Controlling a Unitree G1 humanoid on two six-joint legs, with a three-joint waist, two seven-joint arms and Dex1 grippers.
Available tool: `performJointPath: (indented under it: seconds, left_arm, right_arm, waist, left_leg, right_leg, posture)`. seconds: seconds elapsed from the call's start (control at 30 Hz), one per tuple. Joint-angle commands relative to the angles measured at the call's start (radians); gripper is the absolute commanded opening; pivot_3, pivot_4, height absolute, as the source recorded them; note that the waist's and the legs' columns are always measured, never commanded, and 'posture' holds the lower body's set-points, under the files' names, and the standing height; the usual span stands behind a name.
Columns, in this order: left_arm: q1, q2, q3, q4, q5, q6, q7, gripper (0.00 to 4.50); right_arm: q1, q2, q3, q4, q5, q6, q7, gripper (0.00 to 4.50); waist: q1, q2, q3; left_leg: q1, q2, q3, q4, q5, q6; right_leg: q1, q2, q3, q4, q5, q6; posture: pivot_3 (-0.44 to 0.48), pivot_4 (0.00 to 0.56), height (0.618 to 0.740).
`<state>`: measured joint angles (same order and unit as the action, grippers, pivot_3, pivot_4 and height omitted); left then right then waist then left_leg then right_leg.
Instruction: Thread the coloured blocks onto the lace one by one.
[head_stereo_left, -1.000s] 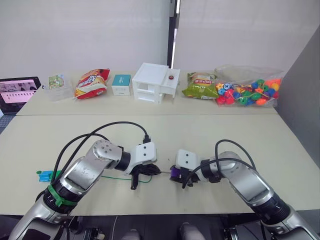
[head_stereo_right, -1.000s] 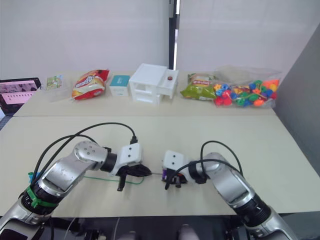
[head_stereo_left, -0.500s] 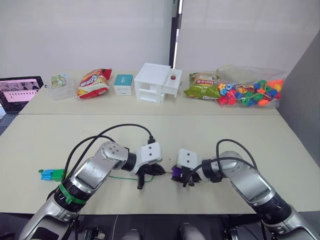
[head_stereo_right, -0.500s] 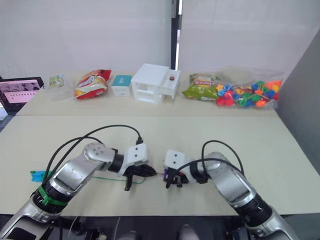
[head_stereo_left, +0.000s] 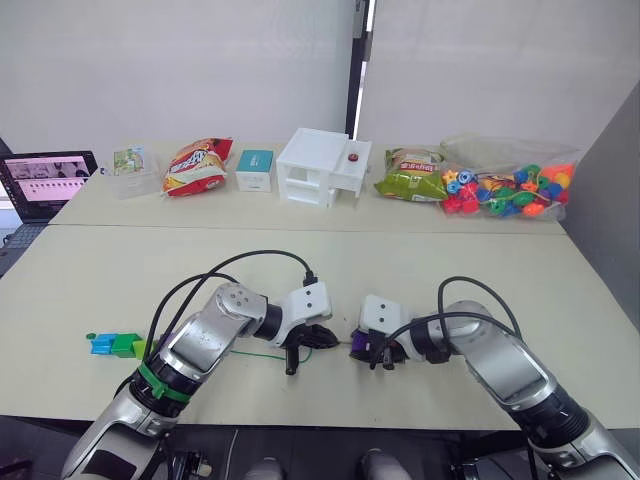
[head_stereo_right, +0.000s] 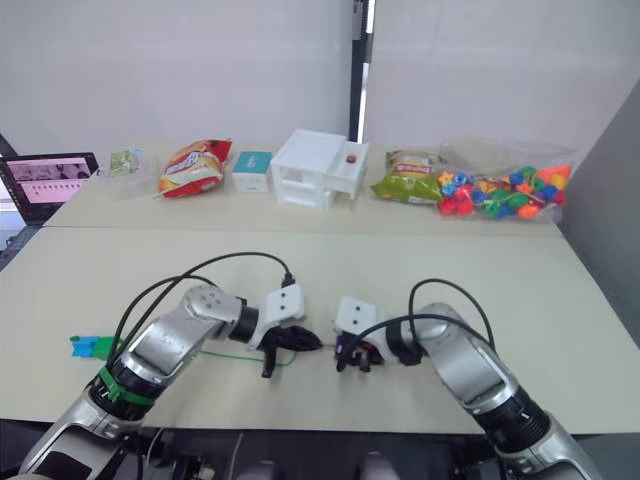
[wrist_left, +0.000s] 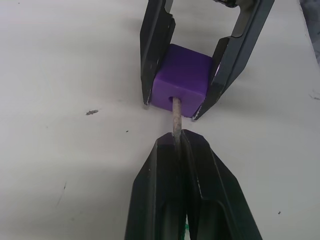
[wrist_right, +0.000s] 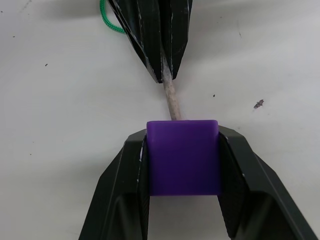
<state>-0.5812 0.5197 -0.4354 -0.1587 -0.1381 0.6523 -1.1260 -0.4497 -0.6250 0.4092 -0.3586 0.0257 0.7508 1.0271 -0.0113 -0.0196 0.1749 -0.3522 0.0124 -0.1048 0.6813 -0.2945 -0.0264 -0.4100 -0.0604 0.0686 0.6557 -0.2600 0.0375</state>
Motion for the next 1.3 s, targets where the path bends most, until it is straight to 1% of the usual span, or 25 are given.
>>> performJointPath:
  seconds: [0.03, 0.1, 0.2, 0.3, 0.5, 0.6, 0.8, 0.9, 1.0, 1.1, 1.2, 1.3]
  left_arm:
    - [-0.028, -0.05, -0.033, -0.059, -0.033, -0.074, -0.031, 0.0]
    - [-0.023, -0.035, -0.036, -0.061, -0.022, -0.099, -0.048, 0.0]
    - [-0.007, -0.013, -0.038, -0.062, -0.004, -0.13, -0.066, 0.0]
    - [0.006, 0.012, -0.038, -0.043, 0.034, -0.207, -0.061, 0.0]
    - [0.018, 0.038, -0.025, -0.023, 0.067, -0.286, -0.059, 0.0]
    - [0.032, 0.026, -0.003, -0.009, 0.061, -0.284, -0.036, 0.0]
    - [0.106, 0.012, 0.061, 0.022, 0.008, -0.283, -0.026, 0.0]
    - [0.111, 0.0, 0.082, 0.029, -0.008, -0.28, -0.025, 0.0]
    - [0.103, 0.012, 0.081, 0.064, 0.01, -0.32, -0.028, 0.0]
    - [0.089, 0.024, 0.079, 0.05, 0.001, -0.329, -0.056, 0.0]
    - [0.096, 0.021, 0.063, 0.019, -0.006, -0.319, -0.072, 0.0]
    - [0.102, 0.0, 0.031, 0.033, 0.017, -0.335, -0.063, 0.0]
  right_arm:
    - [0.014, 0.044, 0.031, -0.028, 0.063, -0.028, 0.02, 1.2]
    - [0.016, 0.054, 0.026, -0.027, 0.086, -0.035, 0.04, 1.2]
    - [0.015, 0.041, 0.045, -0.007, 0.065, -0.061, 0.049, 1.2]
    - [0.008, 0.043, 0.05, 0.021, 0.06, -0.073, 0.058, 1.2]
    - [-0.01, 0.042, 0.057, 0.056, 0.036, -0.084, 0.051, 1.2]
    - [-0.013, 0.044, 0.056, 0.054, 0.036, -0.087, 0.045, 1.2]
    - [-0.009, 0.04, 0.057, 0.034, 0.035, -0.082, 0.04, 1.2]
    - [-0.004, 0.031, 0.06, 0.022, 0.038, -0.08, 0.043, 1.2]
    - [0.0, 0.014, 0.072, 0.001, 0.041, -0.081, 0.061, 1.2]
    - [-0.001, -0.004, 0.079, -0.03, 0.055, -0.067, 0.079, 1.2]
    - [-0.006, -0.006, 0.084, -0.034, 0.059, -0.065, 0.077, 1.2]
    - [-0.013, 0.006, 0.088, -0.034, 0.06, -0.058, 0.064, 1.2]
  waist:
    - [0.0, 0.0, 0.0]
    - [-0.002, 0.0, 0.0]
    - [-0.005, 0.0, 0.0]
    - [-0.007, 0.0, 0.0]
    - [-0.014, 0.0, 0.0]
    - [-0.018, 0.0, 0.0]
    - [-0.029, 0.0, 0.0]
    - [-0.032, 0.0, 0.0]
    - [-0.032, 0.0, 0.0]
    - [-0.032, 0.0, 0.0]
    - [-0.032, 0.0, 0.0]
    - [-0.031, 0.0, 0.0]
  left_leg:
    - [0.0, 0.0, 0.0, 0.0, 0.0, 0.0]
    - [0.0, 0.0, 0.0, 0.0, 0.0, 0.0]
    - [0.0, 0.0, 0.0, -0.001, 0.0, 0.0]
    - [0.0, 0.0, 0.0, -0.001, -0.001, 0.002]
    - [0.0, 0.001, 0.0, -0.002, -0.001, 0.002]
    - [0.0, 0.001, 0.0, -0.002, -0.001, 0.002]
    - [0.0, 0.001, 0.0, -0.002, -0.001, 0.002]
    - [0.0, 0.001, 0.0, -0.002, -0.001, 0.002]
    - [-0.002, 0.001, 0.0, -0.002, -0.001, 0.002]
    - [-0.003, 0.001, 0.0, -0.002, -0.001, 0.002]
    - [-0.003, 0.001, 0.0, -0.002, -0.001, 0.002]
    - [-0.003, 0.001, 0.0, -0.002, -0.001, 0.002]
  right_leg:
    - [0.0, 0.0, 0.0, 0.0, 0.0, 0.0]
    - [0.0, 0.0, 0.0, 0.0, 0.0, 0.0]
    - [-0.001, 0.0, 0.0, 0.0, 0.0, 0.0]
    - [-0.002, 0.0, 0.0, 0.001, 0.0, 0.0]
    - [-0.002, 0.001, 0.0, 0.001, 0.0, 0.0]
    - [-0.002, 0.001, 0.0, 0.001, 0.0, 0.0]
    - [-0.003, 0.001, 0.0, 0.002, 0.0, 0.0]
    - [-0.005, 0.001, 0.0, 0.004, 0.0, 0.0]
    - [-0.007, 0.001, 0.0, 0.006, 0.0, 0.0]
    - [-0.009, 0.001, 0.0, 0.007, 0.0, 0.0]
    - [-0.009, 0.001, 0.0, 0.007, 0.0, 0.0]
    - [-0.009, 0.001, 0.0, 0.007, 0.0, 0.0]
  posture:
    - [0.0, 0.15, 0.74]
    - [0.0, 0.15, 0.74]
    - [0.0, 0.15, 0.74]
    - [0.0, 0.15, 0.74]
    - [0.0, 0.15, 0.74]
    - [0.0, 0.15, 0.74]
    - [0.0, 0.15, 0.74]
    - [0.0, 0.15, 0.74]
    - [0.0, 0.15, 0.74]
    - [0.0, 0.15, 0.74]
    - [0.0, 0.15, 0.74]
    - [0.0, 0.15, 0.74]
